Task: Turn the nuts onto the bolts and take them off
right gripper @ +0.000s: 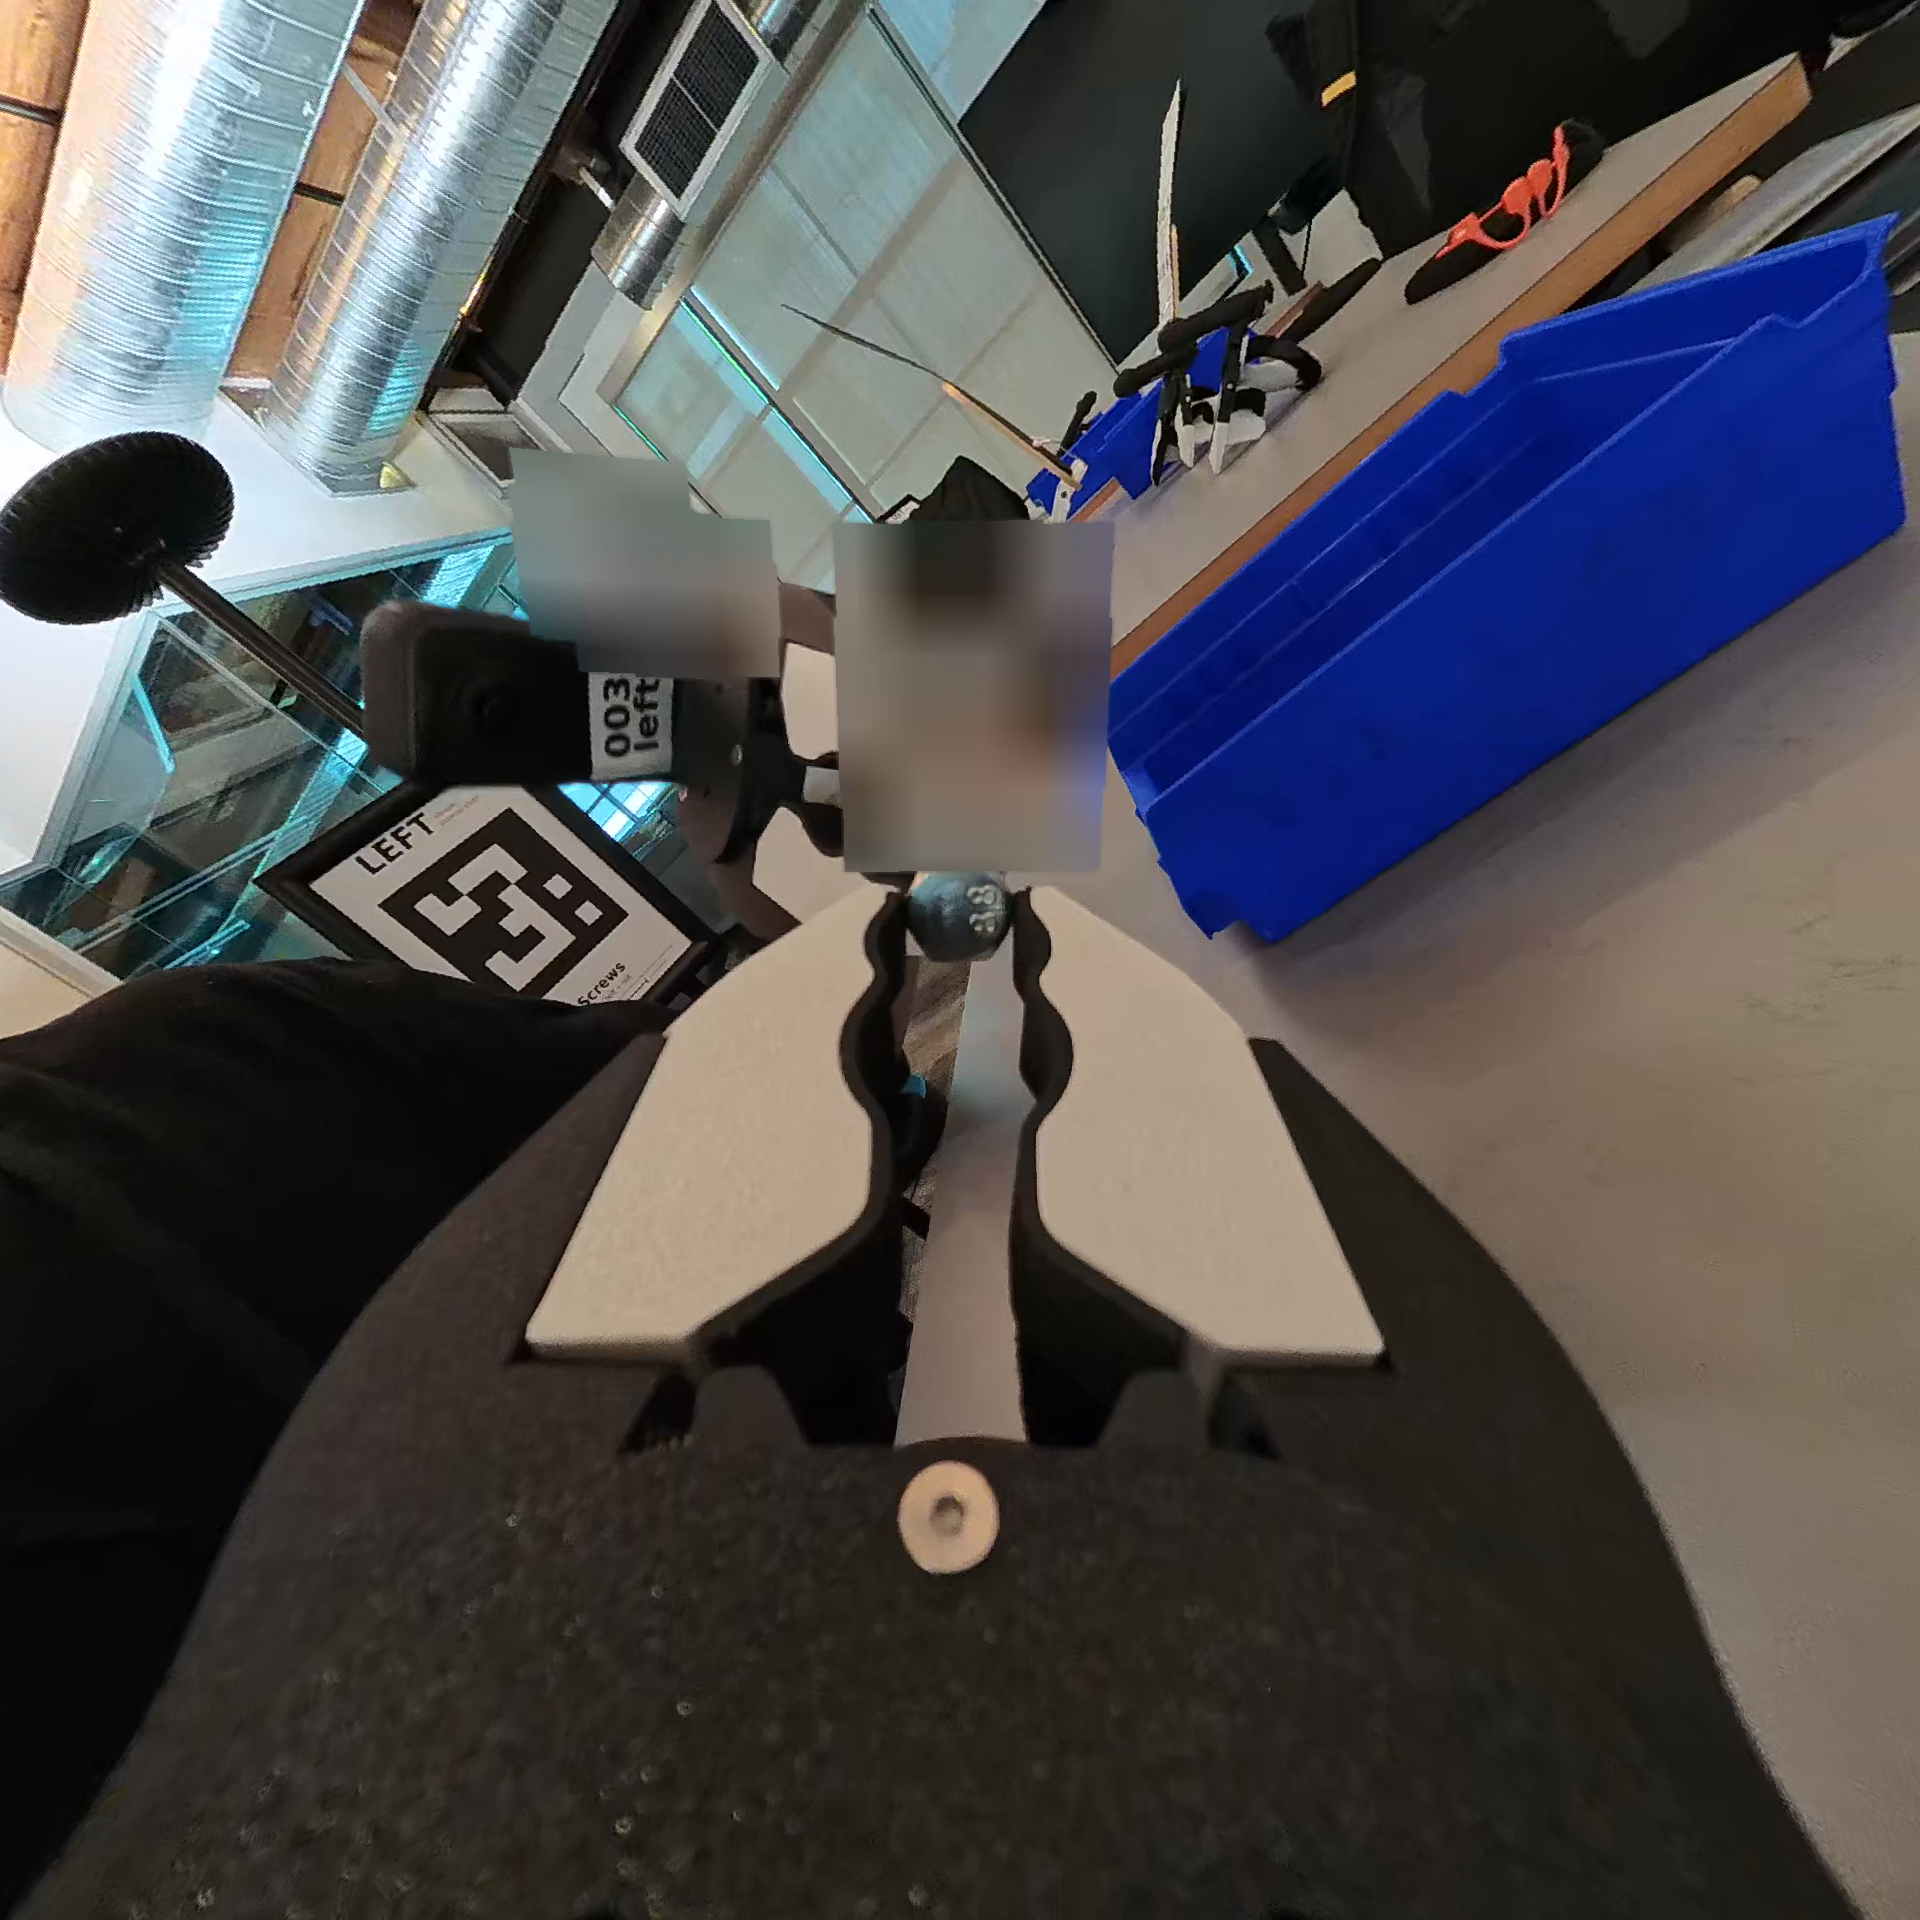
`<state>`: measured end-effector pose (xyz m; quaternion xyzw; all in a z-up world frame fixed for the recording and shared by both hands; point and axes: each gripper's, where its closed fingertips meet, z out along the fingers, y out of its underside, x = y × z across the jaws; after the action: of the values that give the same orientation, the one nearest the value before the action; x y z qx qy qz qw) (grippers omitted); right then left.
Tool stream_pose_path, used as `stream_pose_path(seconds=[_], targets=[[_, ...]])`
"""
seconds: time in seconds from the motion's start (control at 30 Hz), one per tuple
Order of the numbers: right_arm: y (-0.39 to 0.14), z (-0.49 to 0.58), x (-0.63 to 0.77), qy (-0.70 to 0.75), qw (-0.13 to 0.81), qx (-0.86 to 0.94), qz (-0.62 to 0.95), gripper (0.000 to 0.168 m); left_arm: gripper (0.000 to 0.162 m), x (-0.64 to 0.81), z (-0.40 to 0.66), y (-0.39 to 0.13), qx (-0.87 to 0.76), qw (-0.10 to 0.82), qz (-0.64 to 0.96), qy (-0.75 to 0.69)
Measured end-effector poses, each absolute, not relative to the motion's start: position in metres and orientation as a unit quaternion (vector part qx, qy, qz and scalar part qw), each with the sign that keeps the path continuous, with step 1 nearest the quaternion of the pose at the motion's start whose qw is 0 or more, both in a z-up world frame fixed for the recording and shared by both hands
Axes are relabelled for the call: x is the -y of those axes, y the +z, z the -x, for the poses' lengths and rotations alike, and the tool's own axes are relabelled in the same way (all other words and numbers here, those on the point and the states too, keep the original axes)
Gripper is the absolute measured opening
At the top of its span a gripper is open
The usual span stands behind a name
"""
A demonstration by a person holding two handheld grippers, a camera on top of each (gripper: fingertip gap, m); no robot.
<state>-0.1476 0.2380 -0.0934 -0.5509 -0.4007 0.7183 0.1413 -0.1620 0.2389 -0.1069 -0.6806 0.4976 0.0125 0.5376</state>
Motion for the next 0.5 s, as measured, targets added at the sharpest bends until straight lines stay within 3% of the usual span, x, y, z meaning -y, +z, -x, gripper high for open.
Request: stream_pose_path(seconds=[0.23, 0.37, 0.5], targets=[[-0.091, 0.144, -0.239, 0.706, 0.173, 0.422, 0.541, 0.019, 0.000, -0.219, 0.149, -0.081, -0.411, 0.520, 0.690, -0.290], [-0.090, 0.145, -0.243, 0.715, 0.169, 0.406, 0.544, 0.019, 0.000, -0.229, 0.159, -0.093, -0.419, 0.520, 0.711, -0.222], [-0.090, 0.146, -0.244, 0.724, 0.154, 0.390, 0.548, 0.019, 0.037, -0.233, 0.161, -0.095, -0.433, 0.537, 0.708, -0.153]])
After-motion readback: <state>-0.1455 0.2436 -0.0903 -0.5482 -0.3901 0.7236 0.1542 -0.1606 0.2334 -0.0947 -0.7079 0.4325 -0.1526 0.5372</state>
